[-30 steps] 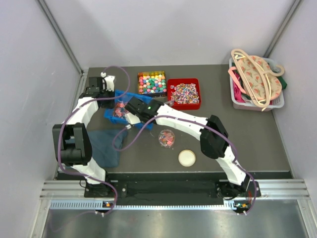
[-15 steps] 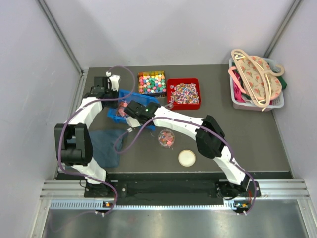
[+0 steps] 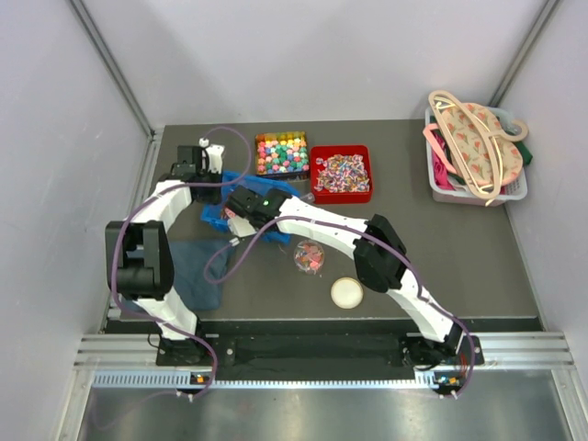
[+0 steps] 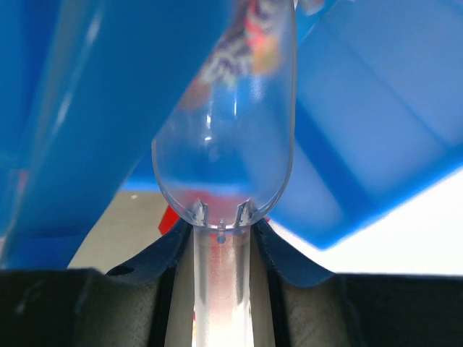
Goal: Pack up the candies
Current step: Scoop the fake candies from the storage box.
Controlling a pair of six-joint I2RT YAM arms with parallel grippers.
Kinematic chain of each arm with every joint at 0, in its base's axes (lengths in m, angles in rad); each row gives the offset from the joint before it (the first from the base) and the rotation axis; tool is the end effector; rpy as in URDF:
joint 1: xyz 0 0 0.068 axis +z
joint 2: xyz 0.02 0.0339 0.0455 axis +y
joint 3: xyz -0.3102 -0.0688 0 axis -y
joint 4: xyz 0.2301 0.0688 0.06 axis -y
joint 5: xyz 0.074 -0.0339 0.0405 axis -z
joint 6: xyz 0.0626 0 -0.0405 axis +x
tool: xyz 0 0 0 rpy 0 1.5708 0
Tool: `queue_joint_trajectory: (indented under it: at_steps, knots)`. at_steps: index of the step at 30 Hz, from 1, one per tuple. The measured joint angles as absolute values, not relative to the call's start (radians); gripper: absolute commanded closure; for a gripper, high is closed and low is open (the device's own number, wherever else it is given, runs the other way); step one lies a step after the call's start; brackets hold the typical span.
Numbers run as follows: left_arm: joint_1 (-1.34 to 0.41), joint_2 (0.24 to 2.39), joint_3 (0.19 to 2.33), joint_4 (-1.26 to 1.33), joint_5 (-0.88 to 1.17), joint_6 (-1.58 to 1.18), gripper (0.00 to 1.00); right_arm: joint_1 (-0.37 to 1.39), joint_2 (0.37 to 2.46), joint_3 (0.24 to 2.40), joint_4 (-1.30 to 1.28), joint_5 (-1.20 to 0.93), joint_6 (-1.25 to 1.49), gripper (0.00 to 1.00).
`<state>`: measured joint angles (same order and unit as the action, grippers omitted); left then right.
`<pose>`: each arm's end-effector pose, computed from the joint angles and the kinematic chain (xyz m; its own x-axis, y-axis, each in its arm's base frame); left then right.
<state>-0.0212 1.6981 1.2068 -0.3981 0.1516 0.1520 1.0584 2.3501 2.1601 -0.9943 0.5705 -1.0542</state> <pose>0.3759 -0.0174 0.2600 -0.7500 0.1656 -0.6404 0.2323 0.9724 -0.0206 0.2859 0.4393 0.2323 0.3267 -0.9118 0.2488 -0.7079 -0.4105 -0.5748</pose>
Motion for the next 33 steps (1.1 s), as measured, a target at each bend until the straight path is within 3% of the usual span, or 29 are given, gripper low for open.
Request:
queue_joint_trajectory:
  at_steps: [13,33]
  knots:
    - [-0.018,1.712,1.19,-0.391,0.187,0.154,1.0,1.057,2.412,2.273,-1.026,0.432,-1.054,1.0]
    - [-0.02,1.713,1.177,-0.403,0.212,0.186,1.0,1.033,2.399,2.219,-0.907,0.17,-0.823,1.0]
